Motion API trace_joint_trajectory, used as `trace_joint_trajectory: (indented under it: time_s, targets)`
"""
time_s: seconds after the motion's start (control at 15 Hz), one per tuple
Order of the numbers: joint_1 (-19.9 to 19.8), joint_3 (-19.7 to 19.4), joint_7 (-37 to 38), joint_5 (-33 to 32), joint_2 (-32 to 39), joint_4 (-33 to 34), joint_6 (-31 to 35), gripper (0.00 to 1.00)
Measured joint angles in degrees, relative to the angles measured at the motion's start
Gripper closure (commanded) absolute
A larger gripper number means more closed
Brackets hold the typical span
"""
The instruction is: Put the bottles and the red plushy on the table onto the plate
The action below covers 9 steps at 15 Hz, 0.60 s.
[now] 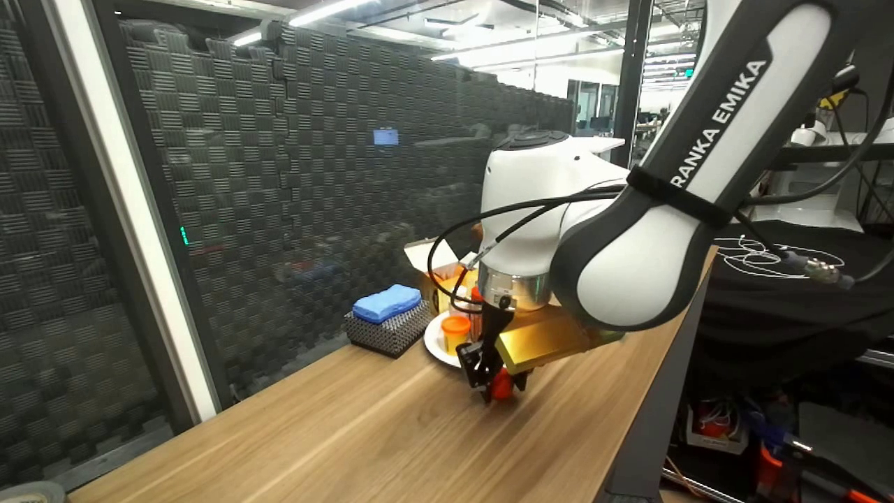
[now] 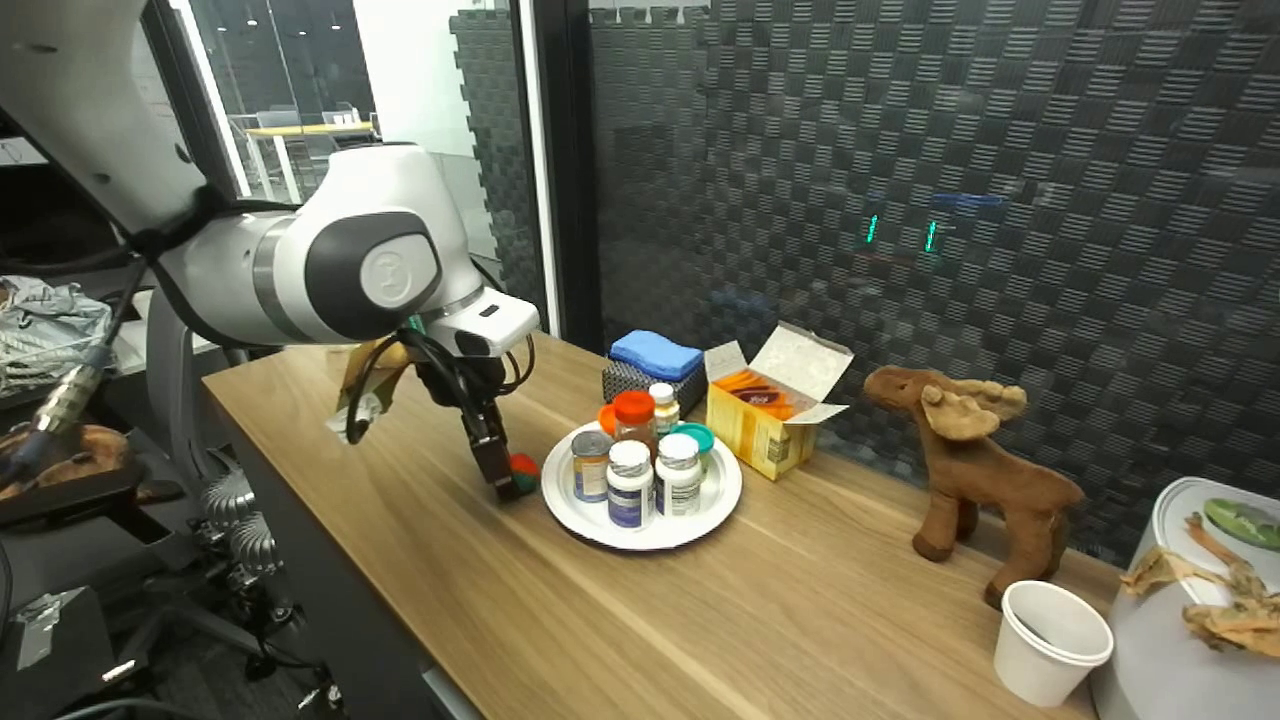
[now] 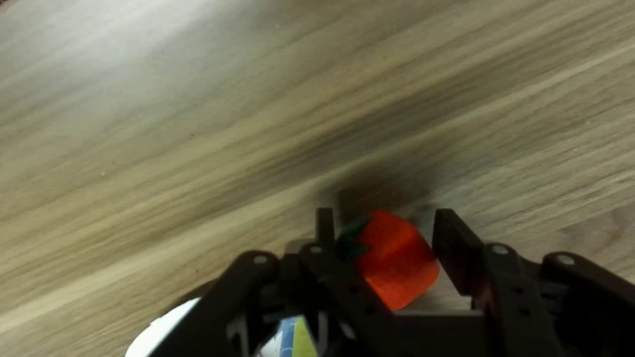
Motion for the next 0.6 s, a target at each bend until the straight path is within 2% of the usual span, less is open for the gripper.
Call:
trace_joint_trajectory:
  time_s: [0.2,0.33,0.4,0.47,0.53,0.6]
  targets:
    - [3.0,-2.4,3.9,-3.1,0.0,-0.3,-0.2,0.93]
    - [4.5,-3.6,6.6,-5.5,0.0,-0.6,-0.3,0.99]
    - [5.2,-4.1,8.0,-7.0,0.0,-0.6,-0.4,0.98]
    - [5.8,-4.5,9.3,-8.4,0.0,-0.6,-0.4,0.73]
    - [6.3,-4.8,10.6,-9.8,0.0,-0.6,-0.5,0.72]
    - [6.8,-5.0,11.7,-11.0,0.0,-0.6,-0.8,0.67]
